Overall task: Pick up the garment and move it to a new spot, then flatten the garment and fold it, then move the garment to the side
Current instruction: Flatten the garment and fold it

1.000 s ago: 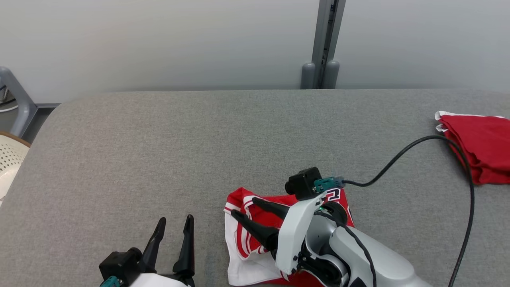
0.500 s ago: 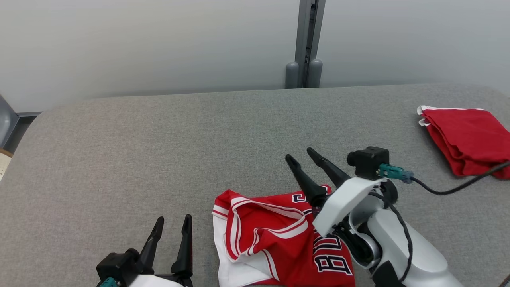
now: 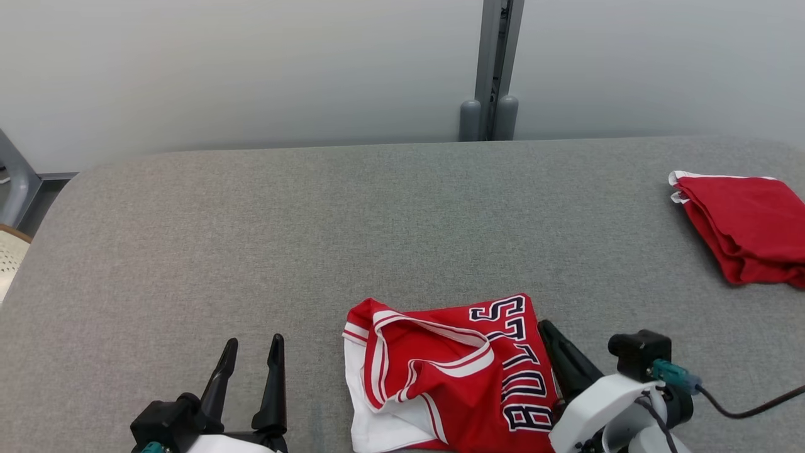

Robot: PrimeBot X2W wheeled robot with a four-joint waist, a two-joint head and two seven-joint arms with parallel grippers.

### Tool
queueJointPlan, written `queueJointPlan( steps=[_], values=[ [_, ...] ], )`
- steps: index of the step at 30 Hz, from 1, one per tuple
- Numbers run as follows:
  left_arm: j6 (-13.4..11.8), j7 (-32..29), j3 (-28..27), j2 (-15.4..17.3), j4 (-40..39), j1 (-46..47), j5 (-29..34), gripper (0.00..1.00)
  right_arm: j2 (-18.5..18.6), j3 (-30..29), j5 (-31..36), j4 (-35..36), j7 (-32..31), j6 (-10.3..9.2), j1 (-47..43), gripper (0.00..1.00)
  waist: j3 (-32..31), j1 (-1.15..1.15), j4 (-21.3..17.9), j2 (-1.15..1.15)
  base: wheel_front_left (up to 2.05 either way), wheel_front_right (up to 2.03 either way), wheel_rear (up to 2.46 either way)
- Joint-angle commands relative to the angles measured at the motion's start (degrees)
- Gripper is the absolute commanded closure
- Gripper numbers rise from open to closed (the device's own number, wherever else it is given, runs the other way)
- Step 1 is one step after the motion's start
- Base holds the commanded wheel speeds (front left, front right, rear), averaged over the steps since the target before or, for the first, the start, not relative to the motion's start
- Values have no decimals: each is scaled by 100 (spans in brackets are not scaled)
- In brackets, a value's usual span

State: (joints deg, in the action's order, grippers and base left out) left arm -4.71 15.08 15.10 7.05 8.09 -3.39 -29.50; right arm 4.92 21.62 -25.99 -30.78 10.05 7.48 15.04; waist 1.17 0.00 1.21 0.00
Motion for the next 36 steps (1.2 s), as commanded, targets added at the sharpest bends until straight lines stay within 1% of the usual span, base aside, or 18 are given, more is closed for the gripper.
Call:
queueJointPlan(
  steps=[1, 7, 11, 13, 14, 18, 23, 29, 31, 34, 36],
  values=[
    [-35, 7, -30, 59, -29, -64, 6, 0, -29, -29, 54, 41, 3, 3, -133, 100, 2, 0, 45, 0, 0, 0, 0],
    [-40, -27, 1, 86, -57, -55, -11, 0, -153, 24, 152, -82, -78, 2, -339, 100, 3, 0, 214, 0, 0, 0, 0],
    [-52, -52, 28, 92, -60, -54, -11, 0, -179, 62, 192, -401, -154, 2, -217, 100, -8, 0, 353, 0, 0, 0, 0],
    [-49, -64, 47, 95, -52, -57, -13, 0, -187, 193, 31, -564, -142, 3, -179, 100, -24, 0, 438, 0, 0, 0, 0],
    [-45, -68, 56, 106, -53, -67, -23, 0, -191, 428, -218, -658, -142, 3, -129, 100, -41, 0, 515, 0, 0, 0, 0],
    [-70, -84, 58, 125, -65, -98, -27, 0, -190, 1098, -775, -728, -74, 2, -26, 100, -79, 0, 641, 0, 0, 0, 0],
    [-84, -114, 75, 162, -89, -135, -42, 0, -184, 1927, -1268, -813, 28, 3, 145, 100, -108, 0, 766, 0, 0, 0, 0],
    [-108, -114, 71, 193, -118, -178, -77, 0, -182, 2791, -1579, -1029, 12, 2, 370, 100, -113, 0, 832, 0, 0, 0, 0],
    [-121, -111, 65, 200, -126, -178, -91, 0, -182, 3035, -1584, -1113, 43, 2, 468, 100, -108, 0, 830, 0, 0, 0, 0],
    [-132, -107, 56, 203, -140, -191, -87, 0, -184, 3327, -1596, -1182, 155, 2, 592, 100, -92, 0, 808, 0, 0, 0, 0],
    [-140, -105, 62, 198, -144, -191, -97, 0, -180, 3398, -1655, -1199, 234, 2, 660, 100, -79, 0, 785, 0, 0, 0, 0]
  ],
)
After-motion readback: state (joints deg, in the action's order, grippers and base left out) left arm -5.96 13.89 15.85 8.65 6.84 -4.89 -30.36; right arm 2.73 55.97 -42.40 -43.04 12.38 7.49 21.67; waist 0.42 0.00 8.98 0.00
